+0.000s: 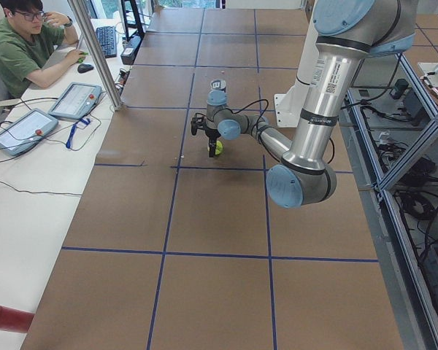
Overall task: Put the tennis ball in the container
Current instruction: 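Close the left gripper around the tennis ball, then lift the ball with the left gripper and carry it above the clear cup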
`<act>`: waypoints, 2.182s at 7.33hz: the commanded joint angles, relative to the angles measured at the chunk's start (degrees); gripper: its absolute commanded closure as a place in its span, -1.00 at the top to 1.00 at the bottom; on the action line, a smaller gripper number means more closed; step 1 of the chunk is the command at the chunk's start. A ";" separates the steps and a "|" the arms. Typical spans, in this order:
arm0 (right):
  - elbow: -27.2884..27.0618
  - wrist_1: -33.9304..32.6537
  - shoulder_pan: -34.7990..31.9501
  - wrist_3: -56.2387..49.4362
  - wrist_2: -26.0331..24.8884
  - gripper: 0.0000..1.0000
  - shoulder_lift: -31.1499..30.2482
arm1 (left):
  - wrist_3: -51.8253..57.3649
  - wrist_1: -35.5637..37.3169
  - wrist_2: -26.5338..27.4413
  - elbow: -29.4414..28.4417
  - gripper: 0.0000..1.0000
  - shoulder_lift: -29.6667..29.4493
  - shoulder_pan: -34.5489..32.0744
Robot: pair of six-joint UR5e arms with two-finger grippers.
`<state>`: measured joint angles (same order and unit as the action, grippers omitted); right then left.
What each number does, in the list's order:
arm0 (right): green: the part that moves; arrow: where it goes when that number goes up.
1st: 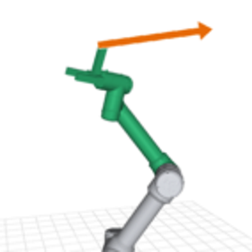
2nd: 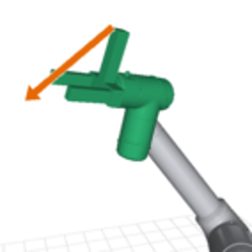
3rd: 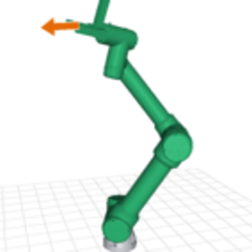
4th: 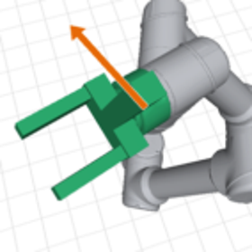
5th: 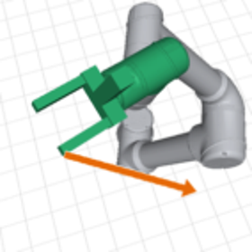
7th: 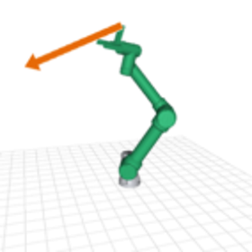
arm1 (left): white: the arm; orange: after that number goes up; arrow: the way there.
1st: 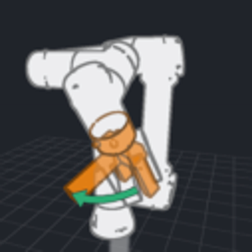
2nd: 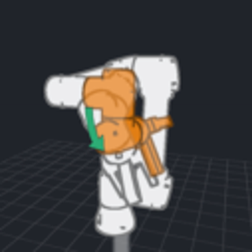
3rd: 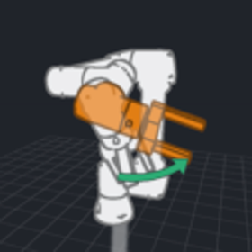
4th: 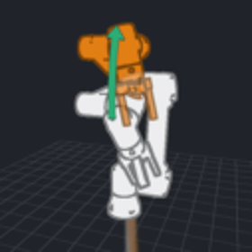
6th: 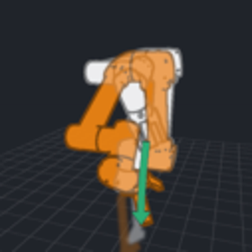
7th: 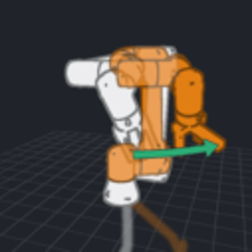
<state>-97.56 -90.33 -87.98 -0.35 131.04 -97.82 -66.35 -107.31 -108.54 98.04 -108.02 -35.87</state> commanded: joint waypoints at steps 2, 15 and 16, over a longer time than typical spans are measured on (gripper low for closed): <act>0.00 0.07 0.00 0.00 0.00 1.00 0.08 | -0.19 -0.09 -0.26 0.13 1.00 0.01 0.45; -0.08 0.07 0.00 0.00 0.00 1.00 0.08 | 0.08 36.25 -0.97 33.86 -0.84 -3.83 -7.37; 0.00 0.07 0.00 0.00 0.00 1.00 0.00 | -1.14 38.99 -1.14 33.27 -0.84 -7.52 -7.02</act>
<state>-97.63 -90.26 -87.98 -0.35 131.05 -97.79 -66.51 -72.64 -109.52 130.35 -111.81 -42.98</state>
